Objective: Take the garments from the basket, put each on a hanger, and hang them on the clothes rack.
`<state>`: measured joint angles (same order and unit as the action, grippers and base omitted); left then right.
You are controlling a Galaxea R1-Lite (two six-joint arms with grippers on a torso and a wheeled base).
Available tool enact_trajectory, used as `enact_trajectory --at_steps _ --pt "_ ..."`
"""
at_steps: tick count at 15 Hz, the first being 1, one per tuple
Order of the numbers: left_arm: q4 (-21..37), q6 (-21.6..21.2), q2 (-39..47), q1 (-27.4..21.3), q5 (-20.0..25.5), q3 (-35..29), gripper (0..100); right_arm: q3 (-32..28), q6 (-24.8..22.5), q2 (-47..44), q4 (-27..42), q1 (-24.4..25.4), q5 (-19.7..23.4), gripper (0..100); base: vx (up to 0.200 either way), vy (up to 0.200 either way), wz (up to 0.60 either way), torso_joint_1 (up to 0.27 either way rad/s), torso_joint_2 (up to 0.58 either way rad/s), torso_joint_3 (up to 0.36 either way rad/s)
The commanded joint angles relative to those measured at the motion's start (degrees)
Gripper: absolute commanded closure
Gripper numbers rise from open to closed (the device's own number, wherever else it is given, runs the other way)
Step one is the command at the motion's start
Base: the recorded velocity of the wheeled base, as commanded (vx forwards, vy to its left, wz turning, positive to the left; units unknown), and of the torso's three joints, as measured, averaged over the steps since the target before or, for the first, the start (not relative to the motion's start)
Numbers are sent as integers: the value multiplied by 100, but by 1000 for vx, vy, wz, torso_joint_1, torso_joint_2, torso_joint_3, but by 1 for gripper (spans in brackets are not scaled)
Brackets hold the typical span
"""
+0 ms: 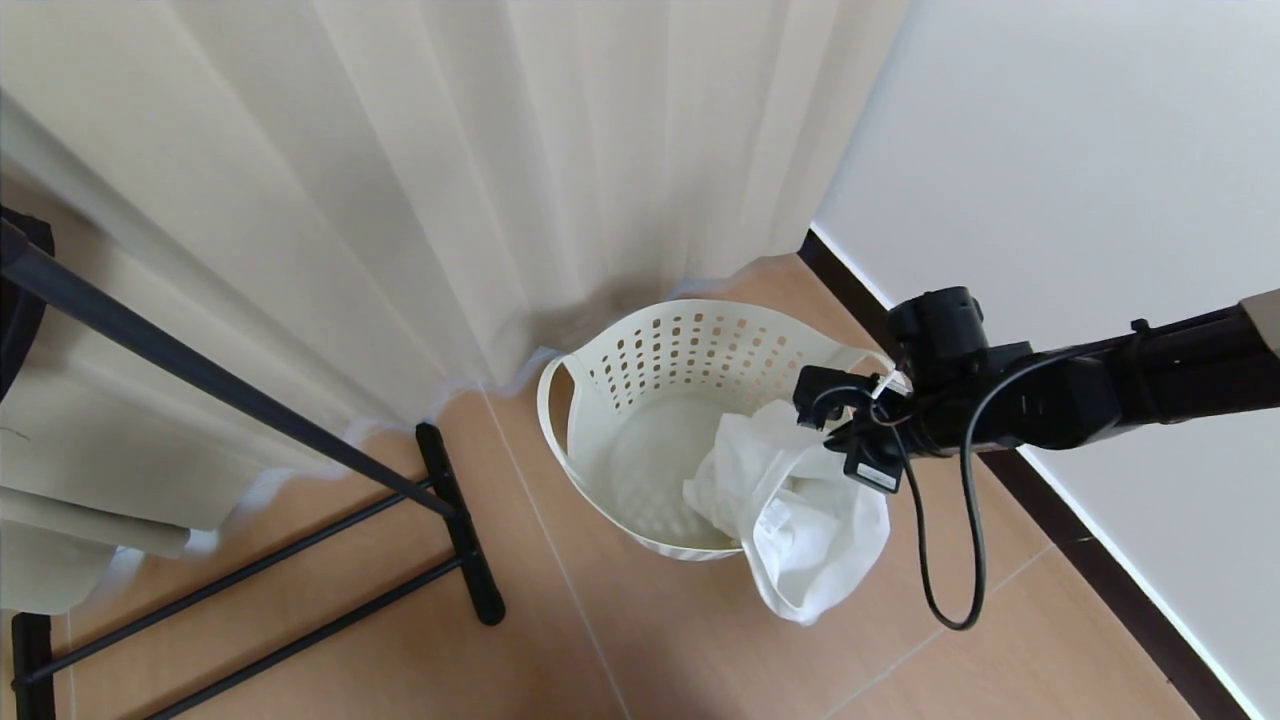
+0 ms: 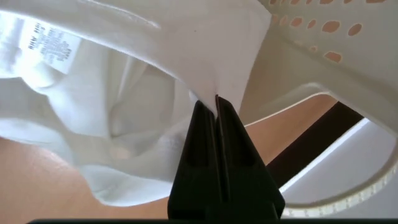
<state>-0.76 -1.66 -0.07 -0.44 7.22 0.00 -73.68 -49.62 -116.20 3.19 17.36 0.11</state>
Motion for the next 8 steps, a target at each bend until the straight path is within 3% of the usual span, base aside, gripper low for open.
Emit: enact_trajectory --at_steps 1,8 --pt "-4 -1 7 0 -1 0 0 680 497 1003 -56 215 15 100 0 0 0 0 0 0" --pt "-4 -1 7 0 -1 0 0 2596 936 3253 -1005 813 15 100 0 0 0 0 0 0"
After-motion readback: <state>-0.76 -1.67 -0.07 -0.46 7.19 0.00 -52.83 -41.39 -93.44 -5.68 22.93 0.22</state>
